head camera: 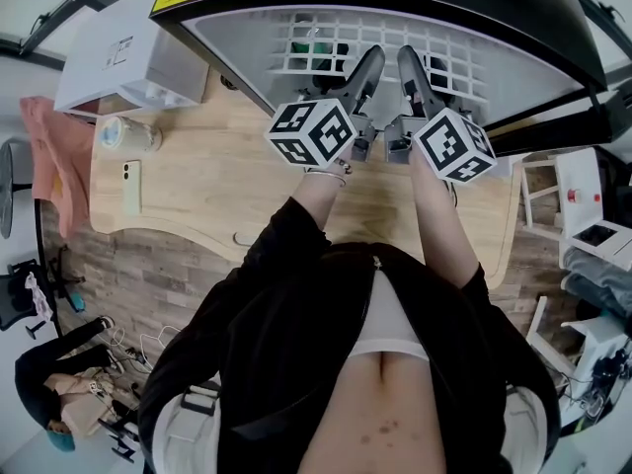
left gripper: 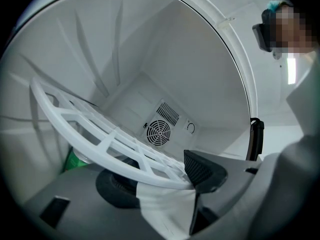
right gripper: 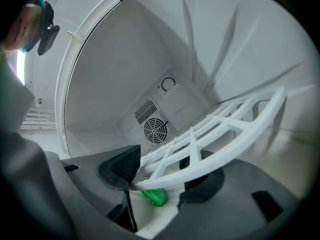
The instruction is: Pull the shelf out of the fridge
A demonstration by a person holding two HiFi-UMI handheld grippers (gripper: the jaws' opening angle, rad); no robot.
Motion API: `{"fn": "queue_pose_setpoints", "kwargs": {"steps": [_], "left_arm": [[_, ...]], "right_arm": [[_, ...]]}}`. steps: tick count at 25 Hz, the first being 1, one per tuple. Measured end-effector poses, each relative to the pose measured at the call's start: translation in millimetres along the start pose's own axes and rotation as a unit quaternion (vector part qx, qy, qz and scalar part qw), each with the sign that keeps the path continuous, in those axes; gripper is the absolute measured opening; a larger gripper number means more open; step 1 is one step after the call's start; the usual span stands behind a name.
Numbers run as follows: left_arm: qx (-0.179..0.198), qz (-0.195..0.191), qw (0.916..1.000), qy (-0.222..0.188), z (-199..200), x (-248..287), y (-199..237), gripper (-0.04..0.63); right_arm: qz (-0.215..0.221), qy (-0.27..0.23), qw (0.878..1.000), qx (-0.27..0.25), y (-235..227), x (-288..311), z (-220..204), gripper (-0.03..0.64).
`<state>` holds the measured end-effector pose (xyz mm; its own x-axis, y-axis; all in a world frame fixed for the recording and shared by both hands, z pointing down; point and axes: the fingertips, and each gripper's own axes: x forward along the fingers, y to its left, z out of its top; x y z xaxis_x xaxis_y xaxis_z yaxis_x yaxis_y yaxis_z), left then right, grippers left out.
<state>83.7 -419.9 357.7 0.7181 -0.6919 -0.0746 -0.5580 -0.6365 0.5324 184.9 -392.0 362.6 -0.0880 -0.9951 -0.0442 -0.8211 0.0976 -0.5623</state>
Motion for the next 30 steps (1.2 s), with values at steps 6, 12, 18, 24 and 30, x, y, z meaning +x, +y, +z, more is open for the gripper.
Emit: {"fn": "queue_pose_setpoints", "kwargs": {"steps": [6, 12, 18, 24, 30], "left_arm": [[-0.001, -0.001, 1.0000, 0.001, -1, -3, -1, 0.270], [-0.002, -0.001, 1.0000, -0.002, -1, -8, -3, 0.270], [-0.001, -0.001, 1.0000, -0.001, -2, -11, -5, 0.270], [-0.003, -0.001, 1.0000, -0.004, -3, -17, -8, 0.270], [-0.003, -0.003, 1.0000, -0.003, -4, -23, -10, 0.270]], "right_arm": [[0.000, 0.001, 1.000, 0.001, 2, -3, -1, 0.258], [-0.001, 0.003, 1.000, 0.001, 3, -8, -2, 0.258], [-0.002, 0.003, 1.000, 0.001, 4, -12, -3, 0.258], [-0.003, 0.002, 1.000, 0.001, 6, -17, -4, 0.258], [-0.005, 0.000, 1.000, -0.001, 9, -24, -5, 0.258]]}}
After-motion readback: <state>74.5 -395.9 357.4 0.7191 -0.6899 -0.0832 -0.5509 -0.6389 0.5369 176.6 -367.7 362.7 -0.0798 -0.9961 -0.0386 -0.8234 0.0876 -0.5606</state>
